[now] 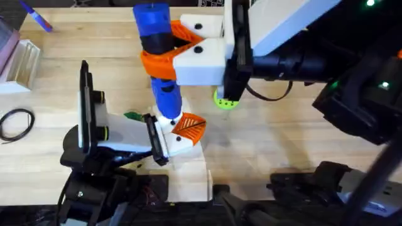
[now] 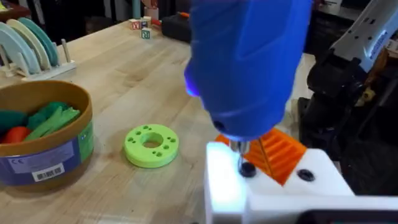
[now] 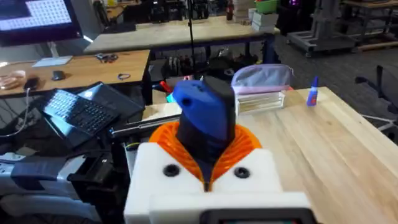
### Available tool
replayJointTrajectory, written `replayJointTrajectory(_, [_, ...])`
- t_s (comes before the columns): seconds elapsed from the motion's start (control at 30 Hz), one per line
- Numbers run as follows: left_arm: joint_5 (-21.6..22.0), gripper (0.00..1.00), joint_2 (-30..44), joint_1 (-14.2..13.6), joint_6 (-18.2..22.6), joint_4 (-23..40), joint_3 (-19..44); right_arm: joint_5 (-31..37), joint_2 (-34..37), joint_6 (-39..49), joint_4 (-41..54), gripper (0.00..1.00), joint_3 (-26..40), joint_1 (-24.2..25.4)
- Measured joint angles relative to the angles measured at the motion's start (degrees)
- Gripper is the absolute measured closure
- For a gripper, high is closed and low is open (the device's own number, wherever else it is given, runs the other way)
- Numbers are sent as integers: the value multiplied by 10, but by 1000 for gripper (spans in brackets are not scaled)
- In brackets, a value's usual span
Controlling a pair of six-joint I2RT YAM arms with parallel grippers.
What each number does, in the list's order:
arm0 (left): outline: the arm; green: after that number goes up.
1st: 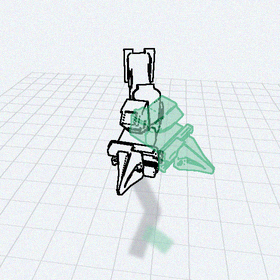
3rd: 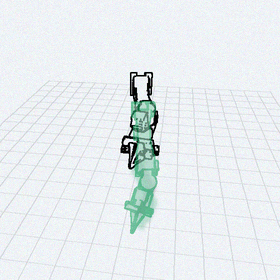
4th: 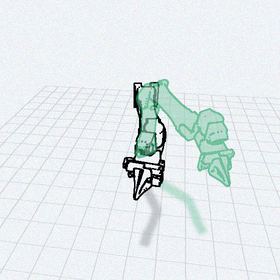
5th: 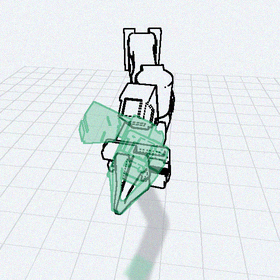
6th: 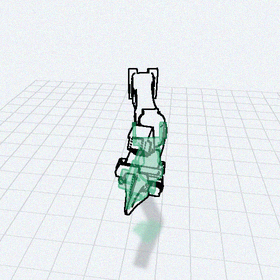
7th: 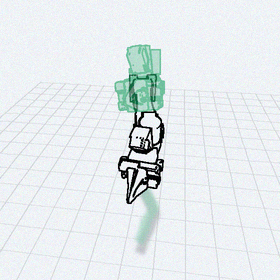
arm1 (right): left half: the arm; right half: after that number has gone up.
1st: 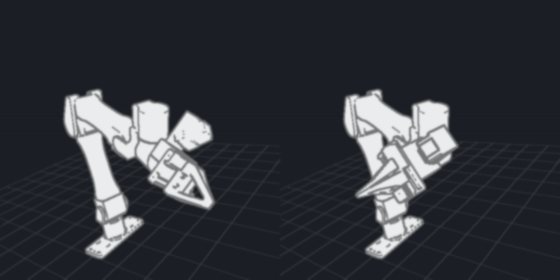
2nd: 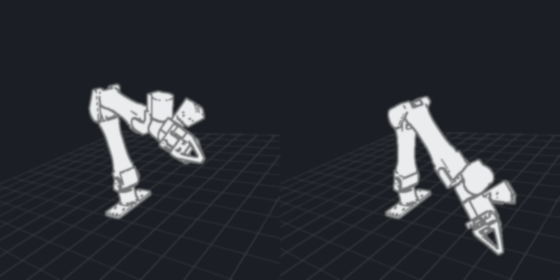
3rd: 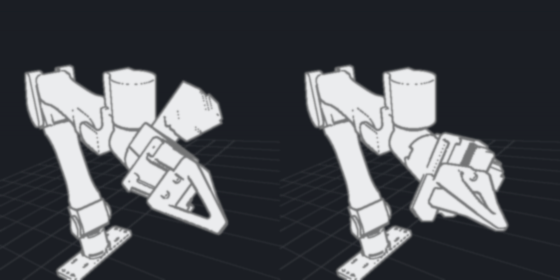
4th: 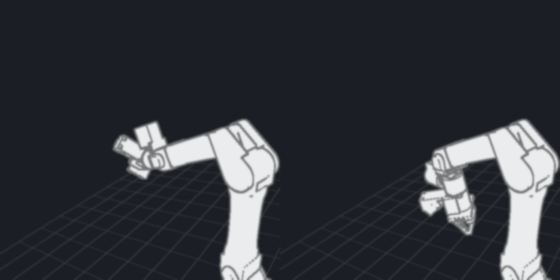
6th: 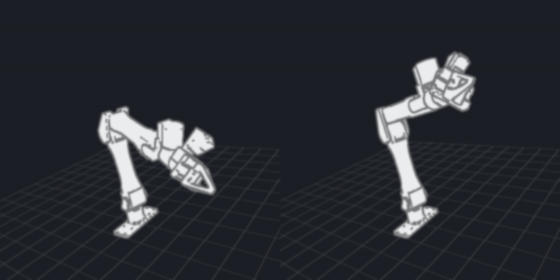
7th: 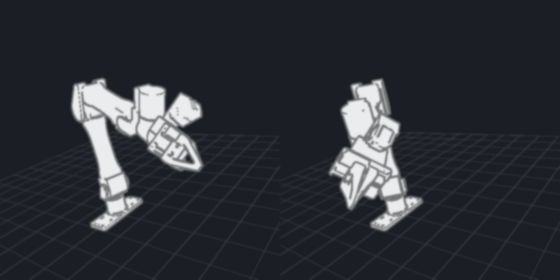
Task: Pick up the gripper from the table and insert it into the empty holder that is missing its gripper. Then pick up a screw, insert it into the mounting hole, and use the screwdriver to tighten it. Finally, clean up the table by picking up the vegetable and placing it into the bucket.
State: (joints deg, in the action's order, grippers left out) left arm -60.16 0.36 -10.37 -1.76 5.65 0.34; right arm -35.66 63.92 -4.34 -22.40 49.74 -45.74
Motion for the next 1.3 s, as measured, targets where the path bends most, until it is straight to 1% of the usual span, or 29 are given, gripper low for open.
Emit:
replayJointTrajectory(0.17, [0, 990, 0, 0, 0, 0, 0, -5, 0, -3, -25, 979, 0, 0])
replayJointTrajectory(0.4, [0, 990, 0, 0, 0, 0, 0, -9, 0, -13, -26, 979, 0, 0])
replayJointTrajectory(1.03, [0, 990, 0, 0, 0, 0, 0, -9, 0, -17, 2, 979, -1, 0])
replayJointTrajectory(1.3, [-1, 990, 1, 0, -2, 0, 0, -8, -2, -3, 17, 979, -1, 0])
